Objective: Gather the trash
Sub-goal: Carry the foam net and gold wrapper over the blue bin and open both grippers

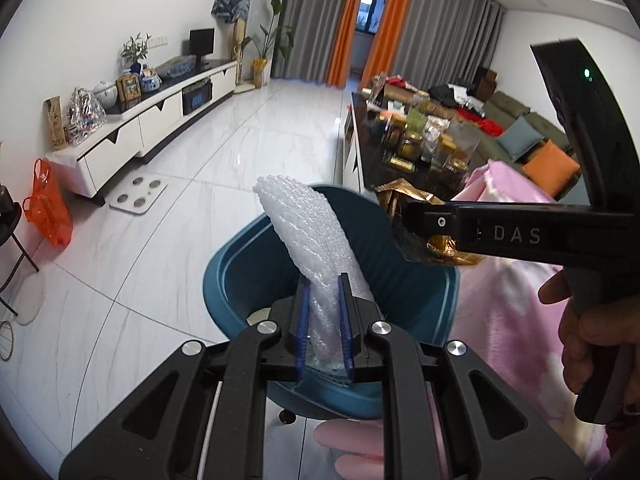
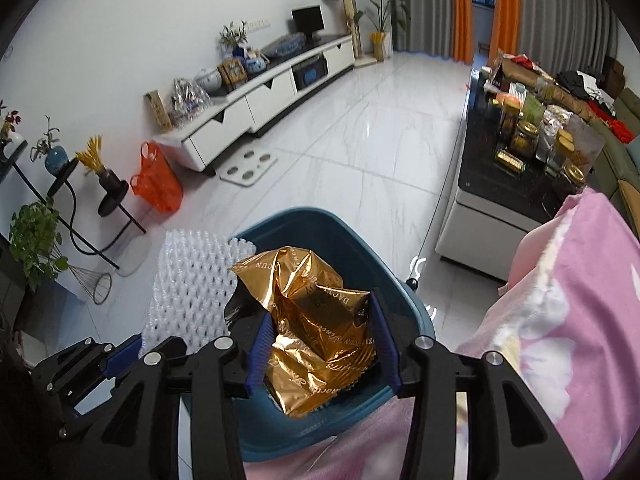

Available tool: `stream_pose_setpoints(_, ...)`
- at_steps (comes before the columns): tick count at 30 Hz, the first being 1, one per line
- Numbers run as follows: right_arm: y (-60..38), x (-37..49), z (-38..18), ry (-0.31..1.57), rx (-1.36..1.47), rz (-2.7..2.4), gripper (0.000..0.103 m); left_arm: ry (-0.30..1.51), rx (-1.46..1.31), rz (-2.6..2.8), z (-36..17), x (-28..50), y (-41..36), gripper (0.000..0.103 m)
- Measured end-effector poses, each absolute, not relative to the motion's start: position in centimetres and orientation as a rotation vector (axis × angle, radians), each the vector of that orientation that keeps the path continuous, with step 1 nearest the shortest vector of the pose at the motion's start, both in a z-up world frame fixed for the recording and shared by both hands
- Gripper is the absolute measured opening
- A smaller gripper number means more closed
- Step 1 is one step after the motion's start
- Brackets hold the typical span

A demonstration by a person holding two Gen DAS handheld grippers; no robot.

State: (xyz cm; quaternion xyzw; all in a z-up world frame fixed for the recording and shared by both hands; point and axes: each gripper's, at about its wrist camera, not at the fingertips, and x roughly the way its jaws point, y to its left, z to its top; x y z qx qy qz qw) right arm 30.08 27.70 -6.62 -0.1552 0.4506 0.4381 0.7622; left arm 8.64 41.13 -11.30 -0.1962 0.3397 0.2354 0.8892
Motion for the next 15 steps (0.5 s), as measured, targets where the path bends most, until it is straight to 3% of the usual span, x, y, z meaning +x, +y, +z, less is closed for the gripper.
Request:
stream_pose_setpoints(7, 28.3, 30.1, -7.5, 1.009, -0.344, 0.956, 0.055, 0.742, -0.403, 0.493, -13.5, 11.5, 40.3, 0.022)
stream_pose_setpoints(9, 28.1, 30.3, -7.6, 1.009, -0.344, 0.958, 0.058, 0.743, -0.401, 0.493, -13.4, 11.7, 40.1, 0.032)
stream_pose_setpoints(10, 28.0, 30.3, -7.6, 1.016, -0.346, 0.956, 0.063, 0.745, -0.402, 0.492, -13.4, 11.5, 39.9, 0.039)
stream_pose_setpoints(15, 27.9, 30.6, -7.9, 1.056, -0.341, 0.97, 0.078, 0.748, -0.398, 0.489, -13.2, 11.9, 39.0, 0.044)
